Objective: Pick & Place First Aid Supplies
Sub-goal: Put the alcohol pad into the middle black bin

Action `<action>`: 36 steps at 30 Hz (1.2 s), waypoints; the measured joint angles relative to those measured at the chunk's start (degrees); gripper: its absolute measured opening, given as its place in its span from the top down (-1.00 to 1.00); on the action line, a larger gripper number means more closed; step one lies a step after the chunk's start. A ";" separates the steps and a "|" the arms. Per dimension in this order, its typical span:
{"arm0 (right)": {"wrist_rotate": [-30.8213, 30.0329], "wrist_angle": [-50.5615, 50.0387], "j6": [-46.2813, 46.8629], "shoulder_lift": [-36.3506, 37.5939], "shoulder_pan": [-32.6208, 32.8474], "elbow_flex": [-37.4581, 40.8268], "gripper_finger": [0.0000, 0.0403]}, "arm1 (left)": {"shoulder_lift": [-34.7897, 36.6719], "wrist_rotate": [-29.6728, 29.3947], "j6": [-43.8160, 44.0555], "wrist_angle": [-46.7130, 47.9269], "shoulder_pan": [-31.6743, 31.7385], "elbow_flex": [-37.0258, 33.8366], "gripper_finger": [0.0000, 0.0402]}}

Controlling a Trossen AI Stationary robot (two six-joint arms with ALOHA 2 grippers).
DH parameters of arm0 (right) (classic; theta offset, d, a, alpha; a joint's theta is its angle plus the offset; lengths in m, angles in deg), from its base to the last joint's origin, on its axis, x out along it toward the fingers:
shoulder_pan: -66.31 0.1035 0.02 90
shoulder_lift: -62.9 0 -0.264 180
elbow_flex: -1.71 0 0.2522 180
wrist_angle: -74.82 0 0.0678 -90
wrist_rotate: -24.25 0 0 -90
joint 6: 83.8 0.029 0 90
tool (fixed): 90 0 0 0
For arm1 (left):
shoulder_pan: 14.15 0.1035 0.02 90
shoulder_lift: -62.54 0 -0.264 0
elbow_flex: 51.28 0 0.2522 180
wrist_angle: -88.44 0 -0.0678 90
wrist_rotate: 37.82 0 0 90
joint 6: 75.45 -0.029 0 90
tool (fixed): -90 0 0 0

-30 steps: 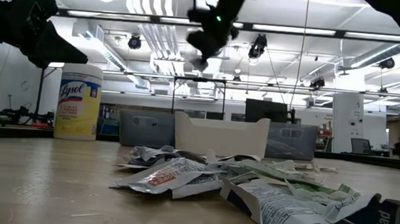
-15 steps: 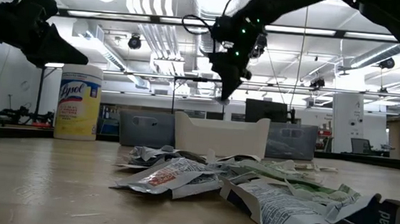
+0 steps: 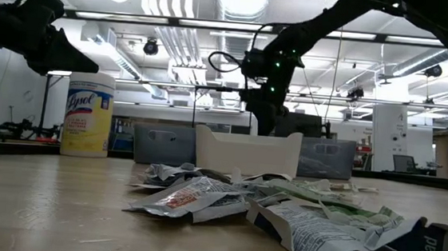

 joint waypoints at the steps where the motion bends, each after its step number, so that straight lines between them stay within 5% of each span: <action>1: -0.01 0.66 -0.20 0.00 -0.02 0.43 0.96 | 0.00 0.00 0.30 0.02 0.00 0.00 0.74; 36: 2.81 7.91 -2.75 0.00 -1.50 3.42 0.96 | 0.00 0.04 1.13 0.00 0.00 -0.01 0.74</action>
